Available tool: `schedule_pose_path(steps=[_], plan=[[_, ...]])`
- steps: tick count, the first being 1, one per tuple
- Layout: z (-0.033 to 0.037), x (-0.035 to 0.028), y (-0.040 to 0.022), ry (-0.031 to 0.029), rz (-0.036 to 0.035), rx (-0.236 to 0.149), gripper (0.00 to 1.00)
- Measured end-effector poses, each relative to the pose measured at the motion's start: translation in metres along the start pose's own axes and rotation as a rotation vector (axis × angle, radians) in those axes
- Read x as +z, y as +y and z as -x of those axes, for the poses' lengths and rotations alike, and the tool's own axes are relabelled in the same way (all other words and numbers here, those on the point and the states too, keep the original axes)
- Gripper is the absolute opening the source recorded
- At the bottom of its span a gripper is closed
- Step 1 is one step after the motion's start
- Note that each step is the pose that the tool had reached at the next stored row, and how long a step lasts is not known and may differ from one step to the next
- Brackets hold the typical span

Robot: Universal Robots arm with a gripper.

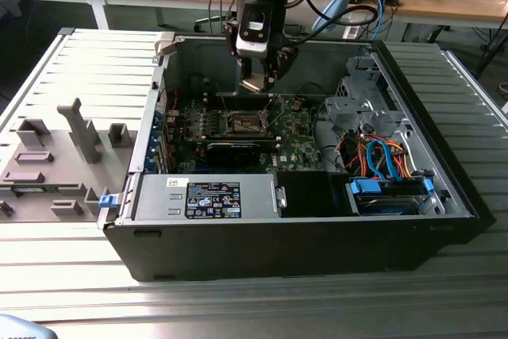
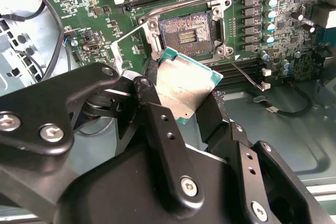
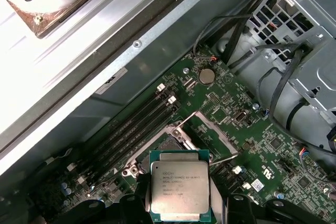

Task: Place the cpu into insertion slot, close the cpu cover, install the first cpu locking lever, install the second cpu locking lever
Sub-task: 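Place the cpu into insertion slot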

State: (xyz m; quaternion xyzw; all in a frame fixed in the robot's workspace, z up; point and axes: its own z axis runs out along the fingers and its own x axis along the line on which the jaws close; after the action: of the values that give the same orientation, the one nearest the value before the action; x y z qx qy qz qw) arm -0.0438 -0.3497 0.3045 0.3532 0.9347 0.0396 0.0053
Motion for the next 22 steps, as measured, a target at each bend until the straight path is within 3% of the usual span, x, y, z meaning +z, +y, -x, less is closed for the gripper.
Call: schedule_pose_path(steps=[16, 22], plan=[[0.0000, 0.0007, -0.0001, -0.0027, 0.0005, 0.033, 0.54], [0.0000, 0.0020, -0.0002, -0.0057, 0.0011, 0.071, 0.54]])
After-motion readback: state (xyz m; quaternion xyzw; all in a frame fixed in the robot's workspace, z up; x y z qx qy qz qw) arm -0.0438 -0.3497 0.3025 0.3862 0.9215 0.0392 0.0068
